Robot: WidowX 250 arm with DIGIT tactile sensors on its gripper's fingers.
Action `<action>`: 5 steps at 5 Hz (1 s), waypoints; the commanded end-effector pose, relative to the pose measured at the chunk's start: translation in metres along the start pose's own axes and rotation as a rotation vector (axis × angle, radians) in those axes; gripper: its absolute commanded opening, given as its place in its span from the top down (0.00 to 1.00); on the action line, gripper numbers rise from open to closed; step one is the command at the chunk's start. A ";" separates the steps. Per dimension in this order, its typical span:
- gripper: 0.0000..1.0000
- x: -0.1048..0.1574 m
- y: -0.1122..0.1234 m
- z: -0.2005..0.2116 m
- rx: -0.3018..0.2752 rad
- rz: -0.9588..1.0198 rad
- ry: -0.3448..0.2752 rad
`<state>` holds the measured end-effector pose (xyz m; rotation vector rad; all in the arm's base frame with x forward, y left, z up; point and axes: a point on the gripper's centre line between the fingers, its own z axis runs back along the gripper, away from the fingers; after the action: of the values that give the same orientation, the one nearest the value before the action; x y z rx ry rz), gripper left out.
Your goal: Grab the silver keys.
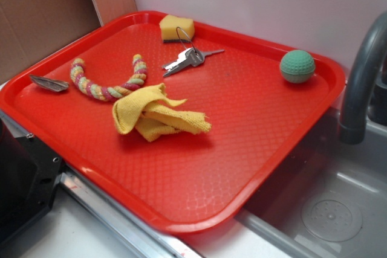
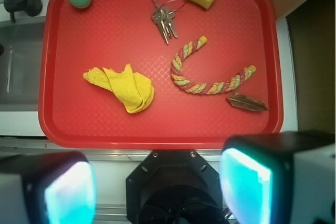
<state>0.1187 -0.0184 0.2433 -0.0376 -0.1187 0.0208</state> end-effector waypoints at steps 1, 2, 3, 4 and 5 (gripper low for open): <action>0.00 0.000 0.000 0.000 0.000 0.000 0.000; 0.00 0.045 0.028 -0.034 0.002 0.243 -0.138; 0.00 0.085 0.049 -0.054 0.006 0.493 -0.201; 0.00 0.079 0.056 -0.052 -0.125 0.601 -0.154; 0.00 0.079 0.056 -0.052 -0.125 0.601 -0.154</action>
<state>0.1994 0.0316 0.1899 -0.1935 -0.2233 0.6207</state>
